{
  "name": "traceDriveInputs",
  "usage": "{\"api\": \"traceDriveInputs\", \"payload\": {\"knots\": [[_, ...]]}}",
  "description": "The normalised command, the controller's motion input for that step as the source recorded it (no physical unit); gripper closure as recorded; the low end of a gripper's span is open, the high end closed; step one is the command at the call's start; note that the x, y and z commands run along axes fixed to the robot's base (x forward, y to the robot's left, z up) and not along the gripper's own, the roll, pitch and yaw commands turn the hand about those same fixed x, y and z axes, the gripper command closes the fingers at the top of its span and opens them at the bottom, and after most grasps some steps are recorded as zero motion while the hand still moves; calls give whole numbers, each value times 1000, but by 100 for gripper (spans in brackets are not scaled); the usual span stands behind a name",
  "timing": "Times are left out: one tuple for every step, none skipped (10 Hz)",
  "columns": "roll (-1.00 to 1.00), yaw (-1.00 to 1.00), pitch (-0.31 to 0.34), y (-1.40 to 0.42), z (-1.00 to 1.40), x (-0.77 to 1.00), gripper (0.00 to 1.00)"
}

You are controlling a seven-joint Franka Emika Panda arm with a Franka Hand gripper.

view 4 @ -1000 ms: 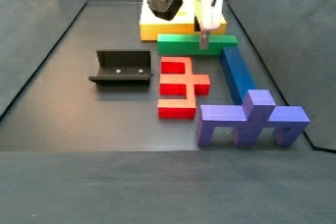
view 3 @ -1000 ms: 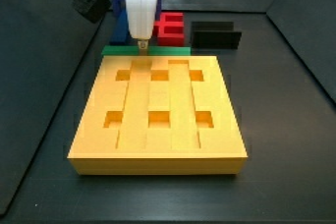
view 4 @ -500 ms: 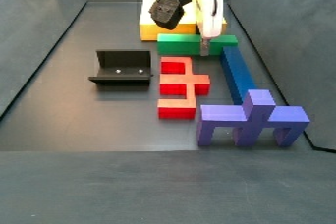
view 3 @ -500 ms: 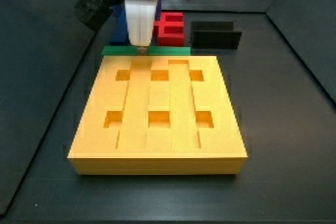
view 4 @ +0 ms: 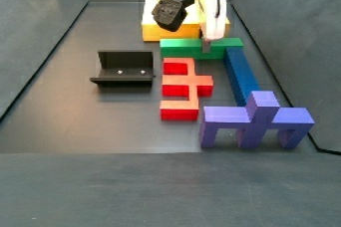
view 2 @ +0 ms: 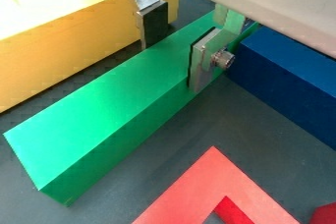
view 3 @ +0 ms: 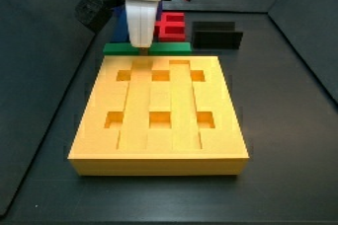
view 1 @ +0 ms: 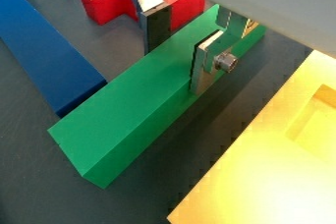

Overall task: Pick up the green object. Move up. Move to above the board. Insert the green object.
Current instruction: Pick up the green object.

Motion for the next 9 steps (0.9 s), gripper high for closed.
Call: {"api": "traceDriveInputs", "payload": {"knots": [[0,0,0,0,0,0,100],[0,0,0,0,0,0,100],[0,0,0,0,0,0,100],[0,0,0,0,0,0,100],[0,0,0,0,0,0,100],[0,0,0,0,0,0,100],[0,0,0,0,0,0,100],[0,0,0,0,0,0,100],[0,0,0,0,0,0,100]]}}
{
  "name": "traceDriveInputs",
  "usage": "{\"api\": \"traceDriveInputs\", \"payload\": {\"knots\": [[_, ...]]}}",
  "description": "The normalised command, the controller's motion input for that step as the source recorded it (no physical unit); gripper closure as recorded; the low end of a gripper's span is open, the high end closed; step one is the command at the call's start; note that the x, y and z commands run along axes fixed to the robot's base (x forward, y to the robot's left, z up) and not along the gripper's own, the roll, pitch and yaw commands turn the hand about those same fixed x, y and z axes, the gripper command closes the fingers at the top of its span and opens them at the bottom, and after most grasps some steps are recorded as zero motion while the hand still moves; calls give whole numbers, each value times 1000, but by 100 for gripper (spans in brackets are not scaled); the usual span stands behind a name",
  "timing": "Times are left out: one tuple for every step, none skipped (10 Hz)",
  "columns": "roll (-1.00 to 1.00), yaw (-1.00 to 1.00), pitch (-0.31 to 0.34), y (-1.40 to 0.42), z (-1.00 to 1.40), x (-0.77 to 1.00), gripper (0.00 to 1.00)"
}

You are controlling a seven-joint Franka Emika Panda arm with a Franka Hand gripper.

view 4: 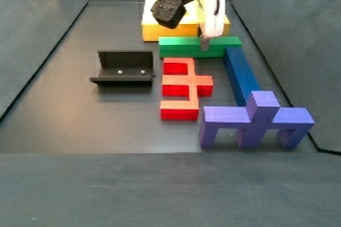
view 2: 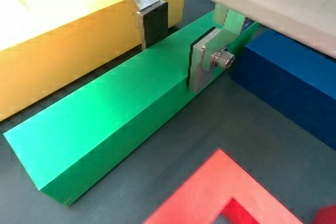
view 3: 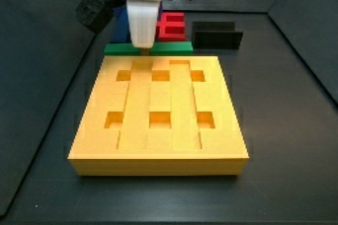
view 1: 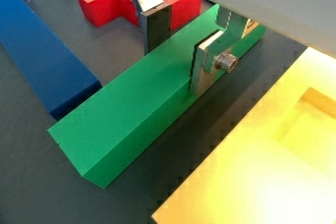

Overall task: Pick up the green object. Move up. Move to above the board. Insert the green object.
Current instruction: Pick up the green object, then move up, then move to above the board.

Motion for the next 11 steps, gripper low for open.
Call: {"api": "traceDriveInputs", "payload": {"knots": [[0,0,0,0,0,0,100],[0,0,0,0,0,0,100],[0,0,0,0,0,0,100],[0,0,0,0,0,0,100],[0,0,0,0,0,0,100],[0,0,0,0,0,0,100],[0,0,0,0,833,0,100],[3,19,13,34,811,-13,100],[-14,21,39,23,524,-45,100],[-28,15,29,6,326,-26,100],[0,0,0,0,1400,0,100]]}}
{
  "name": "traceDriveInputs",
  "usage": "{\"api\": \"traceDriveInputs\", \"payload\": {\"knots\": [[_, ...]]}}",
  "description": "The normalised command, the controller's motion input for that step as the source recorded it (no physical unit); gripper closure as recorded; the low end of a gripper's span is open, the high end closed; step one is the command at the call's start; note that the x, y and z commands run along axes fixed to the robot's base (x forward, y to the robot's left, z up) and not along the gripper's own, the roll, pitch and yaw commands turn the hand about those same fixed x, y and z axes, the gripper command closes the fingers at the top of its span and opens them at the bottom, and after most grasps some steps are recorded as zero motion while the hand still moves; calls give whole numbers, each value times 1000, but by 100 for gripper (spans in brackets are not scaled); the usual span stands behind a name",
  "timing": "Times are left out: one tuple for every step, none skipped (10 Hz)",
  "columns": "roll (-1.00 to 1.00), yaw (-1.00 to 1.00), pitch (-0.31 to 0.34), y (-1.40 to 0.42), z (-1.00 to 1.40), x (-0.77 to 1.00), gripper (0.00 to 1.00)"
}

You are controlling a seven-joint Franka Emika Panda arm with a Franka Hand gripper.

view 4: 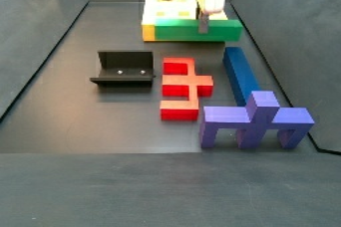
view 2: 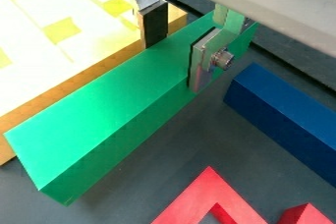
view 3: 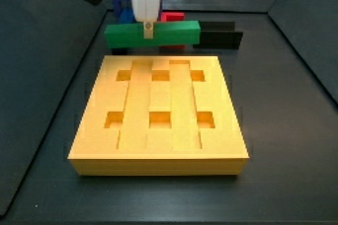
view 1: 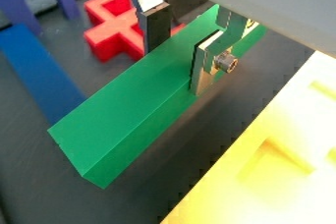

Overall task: Pick up the green object. Move up. Move to above the board. Insert the green object.
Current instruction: Move to above the board.

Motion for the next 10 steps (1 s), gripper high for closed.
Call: {"api": "traceDriveInputs", "payload": {"knots": [[1,-6,38,-1,1400,-22,100],[-26,-4,26,-2,1400,-38,100],[-61,-7,17,-2,1400,2,100],[-68,-6,44,-1,1400,12,100],[-75,-6,81,-2,1400,-10,100],[-71,-12,72,3,967,5,100],[-65,-9,75,4,335,43,100],[-62,-9,78,6,225,52,100],[-58,-7,83,5,172,38,100],[0,1000,25,-1400,358,353,100]]}}
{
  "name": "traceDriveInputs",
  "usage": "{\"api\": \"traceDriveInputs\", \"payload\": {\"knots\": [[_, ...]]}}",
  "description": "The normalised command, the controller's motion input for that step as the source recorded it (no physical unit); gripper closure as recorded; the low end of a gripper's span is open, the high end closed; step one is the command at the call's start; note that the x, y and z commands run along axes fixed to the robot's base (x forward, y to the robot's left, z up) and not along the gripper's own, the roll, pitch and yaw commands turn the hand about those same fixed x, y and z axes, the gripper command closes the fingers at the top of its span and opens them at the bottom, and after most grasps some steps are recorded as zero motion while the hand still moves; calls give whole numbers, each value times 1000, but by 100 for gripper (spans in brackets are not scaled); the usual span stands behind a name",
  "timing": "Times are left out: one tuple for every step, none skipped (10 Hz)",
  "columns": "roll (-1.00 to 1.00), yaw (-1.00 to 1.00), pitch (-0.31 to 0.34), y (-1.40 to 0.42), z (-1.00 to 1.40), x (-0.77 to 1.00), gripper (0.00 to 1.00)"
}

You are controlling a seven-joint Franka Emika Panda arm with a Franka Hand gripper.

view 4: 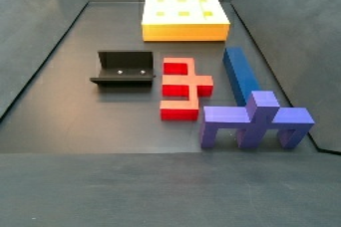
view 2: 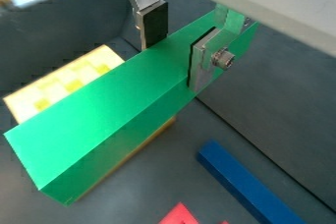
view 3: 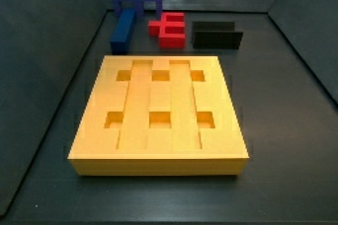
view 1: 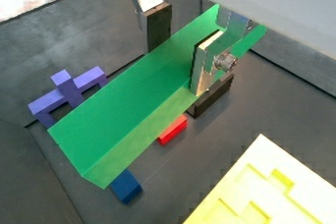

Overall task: Pick up the green object. Move up. Move to above the board. Insert the green object.
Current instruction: Move to above the board.

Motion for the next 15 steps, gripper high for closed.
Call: {"api": "traceDriveInputs", "payload": {"knots": [[9,1000,25,-1400,316,344,100],[20,1000,40,-1400,301,397,100],[15,1000,51,-1400,318,460,100],[16,1000,58,-1400,326,481,100],[26,1000,72,-409,106,175,100],[24,1000,76,16,13,49,100],[20,1000,69,20,19,1,100],[22,1000,70,-15,25,-10,100],[24,1000,75,-3,23,13,100],[24,1000,78,-3,24,16,100],[27,1000,88,-12,27,20,100],[29,1000,92,-10,28,24,100],[33,1000,105,-15,30,27,100],[35,1000,112,-13,30,30,100],[41,1000,132,-18,32,34,100]]}}
